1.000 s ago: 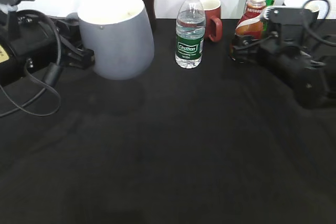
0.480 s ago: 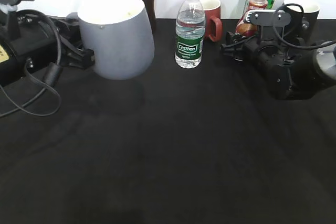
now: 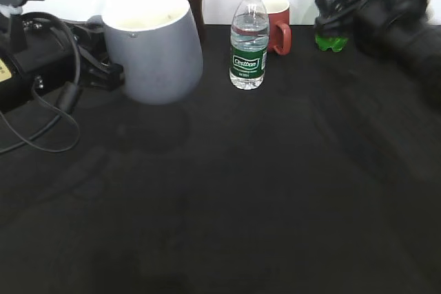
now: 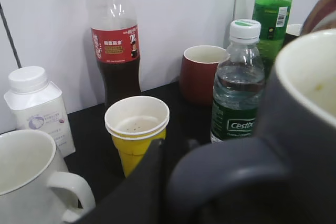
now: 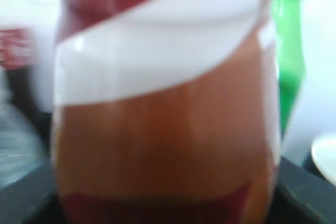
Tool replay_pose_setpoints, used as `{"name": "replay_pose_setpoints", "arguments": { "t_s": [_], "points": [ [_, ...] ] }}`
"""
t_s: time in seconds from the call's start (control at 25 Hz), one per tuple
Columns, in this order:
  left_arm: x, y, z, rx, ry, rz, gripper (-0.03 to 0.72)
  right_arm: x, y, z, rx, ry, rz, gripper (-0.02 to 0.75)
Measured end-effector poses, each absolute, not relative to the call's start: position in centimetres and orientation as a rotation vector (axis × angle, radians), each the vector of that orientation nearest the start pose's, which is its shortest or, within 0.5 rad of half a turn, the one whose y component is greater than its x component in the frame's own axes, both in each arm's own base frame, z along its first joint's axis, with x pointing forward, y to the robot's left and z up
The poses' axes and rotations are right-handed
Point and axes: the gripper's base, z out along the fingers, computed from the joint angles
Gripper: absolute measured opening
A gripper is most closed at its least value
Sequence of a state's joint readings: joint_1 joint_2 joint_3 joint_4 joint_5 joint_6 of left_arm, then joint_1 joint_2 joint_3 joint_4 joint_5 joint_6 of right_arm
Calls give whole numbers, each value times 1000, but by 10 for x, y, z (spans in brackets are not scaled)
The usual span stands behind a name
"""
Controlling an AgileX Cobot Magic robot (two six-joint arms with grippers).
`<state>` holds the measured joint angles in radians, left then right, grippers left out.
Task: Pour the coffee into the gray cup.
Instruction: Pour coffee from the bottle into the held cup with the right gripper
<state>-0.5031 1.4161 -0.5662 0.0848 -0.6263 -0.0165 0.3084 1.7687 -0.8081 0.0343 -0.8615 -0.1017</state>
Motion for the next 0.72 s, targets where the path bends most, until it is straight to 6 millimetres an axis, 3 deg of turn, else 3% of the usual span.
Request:
{"name": "replay_pose_setpoints", "arguments": {
  "t_s": [0.08,0.16,0.32,0.6,0.72],
  "points": [
    [243,-141,238,544,1635,-374,69,327,122,234,-390,1575,193,532],
    [242,-143,238,591,1621,-369,69,308,148,247,-502,1564,251,532],
    [240,-145,237,655,1604,-361,69,280,189,245,-754,1552,310,531],
    [232,-144,224,733,1644,-346,69,275,195,241,-1118,1358,28,531],
    [230,-147,223,814,1617,-337,69,275,195,241,-1197,1292,-55,531]
  ]
}}
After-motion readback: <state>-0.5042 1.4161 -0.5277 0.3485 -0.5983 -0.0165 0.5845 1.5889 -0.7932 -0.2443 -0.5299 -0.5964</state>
